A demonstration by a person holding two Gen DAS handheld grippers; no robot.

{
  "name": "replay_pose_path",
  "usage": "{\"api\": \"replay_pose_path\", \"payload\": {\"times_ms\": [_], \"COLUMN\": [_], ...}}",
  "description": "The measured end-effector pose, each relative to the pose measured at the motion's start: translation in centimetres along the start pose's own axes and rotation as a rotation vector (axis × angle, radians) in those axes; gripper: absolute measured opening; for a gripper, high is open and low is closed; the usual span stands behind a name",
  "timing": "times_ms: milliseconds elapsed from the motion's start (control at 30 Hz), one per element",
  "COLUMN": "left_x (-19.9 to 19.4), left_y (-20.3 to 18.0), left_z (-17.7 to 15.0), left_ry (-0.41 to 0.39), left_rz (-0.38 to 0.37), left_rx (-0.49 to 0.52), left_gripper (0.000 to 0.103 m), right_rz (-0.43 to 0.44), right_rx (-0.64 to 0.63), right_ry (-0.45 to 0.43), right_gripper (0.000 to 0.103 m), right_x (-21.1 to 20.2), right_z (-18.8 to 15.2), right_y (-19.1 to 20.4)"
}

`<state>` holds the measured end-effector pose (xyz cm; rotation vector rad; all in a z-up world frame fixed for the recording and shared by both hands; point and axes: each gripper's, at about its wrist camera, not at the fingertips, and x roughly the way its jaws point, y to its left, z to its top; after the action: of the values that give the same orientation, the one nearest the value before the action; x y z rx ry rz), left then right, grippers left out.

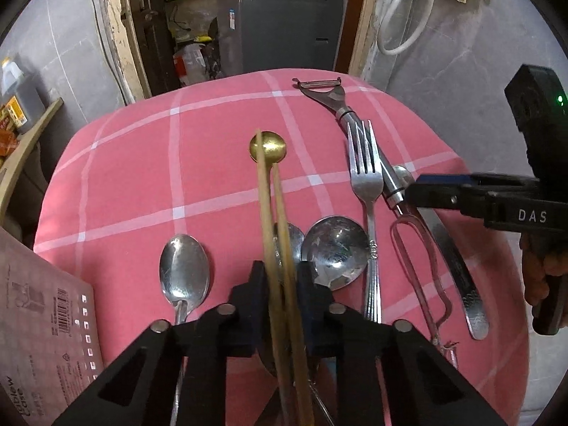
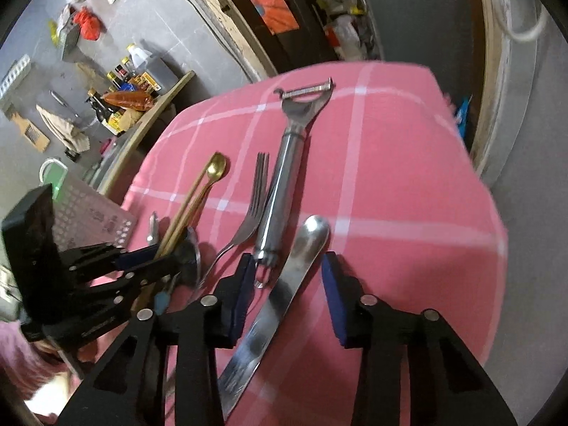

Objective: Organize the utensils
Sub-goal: 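Grasp the wooden chopsticks with the left tool while the right tool grasps the knife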

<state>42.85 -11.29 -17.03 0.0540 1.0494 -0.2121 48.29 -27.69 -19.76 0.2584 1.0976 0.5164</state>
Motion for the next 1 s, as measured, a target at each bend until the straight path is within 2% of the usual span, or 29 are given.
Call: {"api": "replay_pose_path", "payload": {"times_ms": [133, 300, 400, 567, 667, 800, 900, 1000], "left_x": [-0.3, 0.2, 0.7, 1.9, 1.9, 2.0, 2.0, 2.1], "left_y": [0.7, 1.5, 1.8, 1.4, 0.8, 1.2, 1.8, 2.7], "left_z": [0.1, 0.2, 0.5, 1.2, 1.5, 1.8, 1.7, 0.9], "left_ry": [0.014, 0.045, 0.075, 0.164, 0.186, 0.206, 0.215, 0.226], "left_rz": [-0.085, -0.153, -0.190, -0.224, -0.214, -0.241, -0.277, -0.319], "left_rx": [-0.048, -0.117, -0.140, -0.125, -0.102, -0.140, -0.189, -0.238], "left_gripper": [0.013, 0.013, 0.013, 0.013, 0.013, 0.013, 0.013, 0.013], "right_rz": [0.050, 0.067, 0.109, 0.201, 0.258, 0.279, 0.257, 0.270], "right_rx": [0.036, 0.048, 0.066, 0.108, 0.134, 0.138, 0.153, 0.187], "right_ry": [0.034, 0.039, 0.052, 0.103, 0.133, 0.149, 0.154, 0.137], "right_gripper": [0.030, 0.023, 0.019, 0.014, 0.014, 0.012, 0.006, 0.005], "right_x": [0.8, 1.9, 2.3, 3.5, 4.4, 5.1, 4.7, 4.0], "right_z": [-0.5, -0.6, -0.4, 0.5, 0.8, 0.5, -0.1, -0.8], "right_y": [0.1, 0.3, -0.2, -1.1, -1.1, -0.7, -0.7, -1.0]}}
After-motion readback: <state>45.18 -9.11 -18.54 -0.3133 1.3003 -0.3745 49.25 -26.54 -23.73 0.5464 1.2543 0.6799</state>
